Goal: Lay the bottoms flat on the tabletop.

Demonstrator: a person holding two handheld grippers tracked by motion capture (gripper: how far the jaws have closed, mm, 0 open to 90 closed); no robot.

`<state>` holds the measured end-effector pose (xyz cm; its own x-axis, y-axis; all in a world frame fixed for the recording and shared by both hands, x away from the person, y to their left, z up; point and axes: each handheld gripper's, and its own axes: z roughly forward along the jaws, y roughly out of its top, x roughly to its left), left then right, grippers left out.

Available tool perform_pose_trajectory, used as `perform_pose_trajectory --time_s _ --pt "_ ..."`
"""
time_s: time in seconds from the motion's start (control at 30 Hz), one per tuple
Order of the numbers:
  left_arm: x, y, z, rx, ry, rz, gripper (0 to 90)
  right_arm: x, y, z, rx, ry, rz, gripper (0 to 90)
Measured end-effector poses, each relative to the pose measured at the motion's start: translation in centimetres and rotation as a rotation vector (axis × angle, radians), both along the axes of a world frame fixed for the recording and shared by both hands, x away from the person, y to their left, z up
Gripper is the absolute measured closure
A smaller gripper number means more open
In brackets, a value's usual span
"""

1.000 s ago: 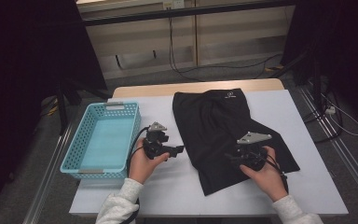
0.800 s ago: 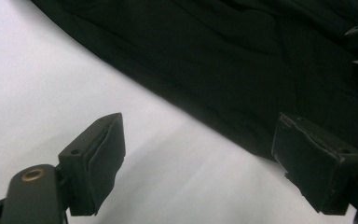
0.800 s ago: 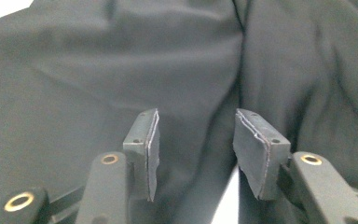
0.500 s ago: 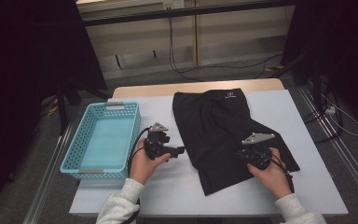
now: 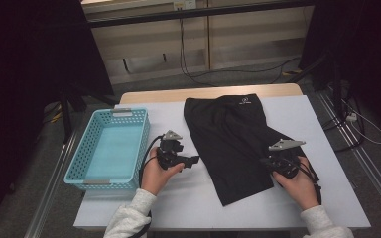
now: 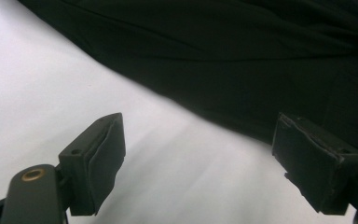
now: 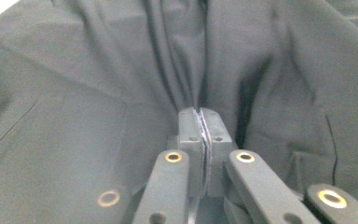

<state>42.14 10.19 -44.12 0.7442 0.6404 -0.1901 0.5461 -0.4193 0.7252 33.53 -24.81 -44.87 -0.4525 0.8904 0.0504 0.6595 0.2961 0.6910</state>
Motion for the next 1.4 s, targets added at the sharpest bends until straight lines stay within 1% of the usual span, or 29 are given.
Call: perform_pose_trajectory --time_s 0.07,0.23,0.3,0.37,0.4,0.47,0.53,0.57,0.63,0.67,0.73,0.83,0.9,0.97,1.03,1.17,1.23,1.27,1.33,1.4 --pt "0.0 -0.2 0.0 0.004 -0.002 -0.003 17.3 -0.1 0.1 0.1 -0.016 -0.011 0.000 89.6" --pt "-0.1 -0.8 -0.3 0.008 -0.006 -0.010 17.8 -0.1 -0.3 -0.1 -0.018 -0.010 -0.023 89.5" --pt "-0.1 -1.0 -0.3 0.011 -0.009 -0.019 17.8 -0.1 -0.4 -0.3 -0.012 -0.005 -0.025 86.8" --pt "-0.2 -1.1 -0.3 0.011 -0.017 -0.021 17.8 -0.1 -0.3 -0.3 -0.006 -0.020 -0.011 78.3" --pt "-0.2 -1.2 -0.3 0.011 -0.015 -0.021 17.8 -0.2 -0.2 -0.2 -0.005 -0.027 -0.014 73.0" --pt "-0.4 -1.5 -0.4 0.017 -0.030 -0.027 17.8 -0.2 -0.1 0.0 0.006 -0.047 -0.015 62.6" --pt "-0.6 -2.0 -0.6 0.018 -0.041 -0.028 17.8 -0.3 -0.1 0.2 0.020 -0.071 -0.014 55.4" --pt "-0.7 -2.2 -0.6 0.025 -0.047 -0.030 17.8 -0.4 0.0 0.3 0.030 -0.082 -0.016 53.5" --pt "-0.9 -2.6 -0.8 0.027 -0.054 -0.032 17.8 -0.4 -0.1 0.5 0.039 -0.100 -0.031 46.4" --pt "-1.1 -2.8 -0.8 0.027 -0.055 -0.039 18.0 -0.5 -0.2 0.6 0.044 -0.107 -0.038 44.4" --pt "-1.3 -3.2 -0.9 0.028 -0.076 -0.049 19.1 -0.5 -0.2 0.7 0.050 -0.123 -0.039 41.6" --pt "-1.7 -3.8 -0.9 0.031 -0.089 -0.056 19.9 -0.6 -0.2 0.8 0.051 -0.131 -0.049 37.8" --pt "-1.9 -4.1 -1.0 0.039 -0.081 -0.067 19.9 -0.6 -0.2 0.8 0.056 -0.128 -0.053 36.0" --pt "-2.0 -4.4 -1.2 0.050 -0.065 -0.071 20.0 -0.6 -0.2 0.6 0.059 -0.128 -0.052 34.5" --pt "-2.1 -4.5 -1.4 0.053 -0.062 -0.072 20.0 -0.6 -0.1 0.6 0.055 -0.125 -0.054 31.9" --pt "-2.2 -4.9 -1.7 0.060 -0.036 -0.082 20.6 -0.6 0.0 0.6 0.050 -0.128 -0.057 29.2" --pt "-2.3 -5.2 -1.7 0.070 -0.037 -0.085 21.1 -0.6 -0.1 0.6 0.053 -0.130 -0.061 29.0" --pt "-2.4 -5.3 -1.7 0.067 -0.034 -0.081 21.2 -0.6 -0.1 0.6 0.052 -0.129 -0.063 28.8" --pt "-2.5 -5.5 -1.6 0.063 -0.017 -0.079 23.7 -0.6 -0.1 0.6 0.051 -0.129 -0.064 28.8" --pt "-2.7 -5.7 -1.5 0.073 -0.018 -0.081 26.8 -0.6 -0.1 0.5 0.045 -0.124 -0.062 28.8"
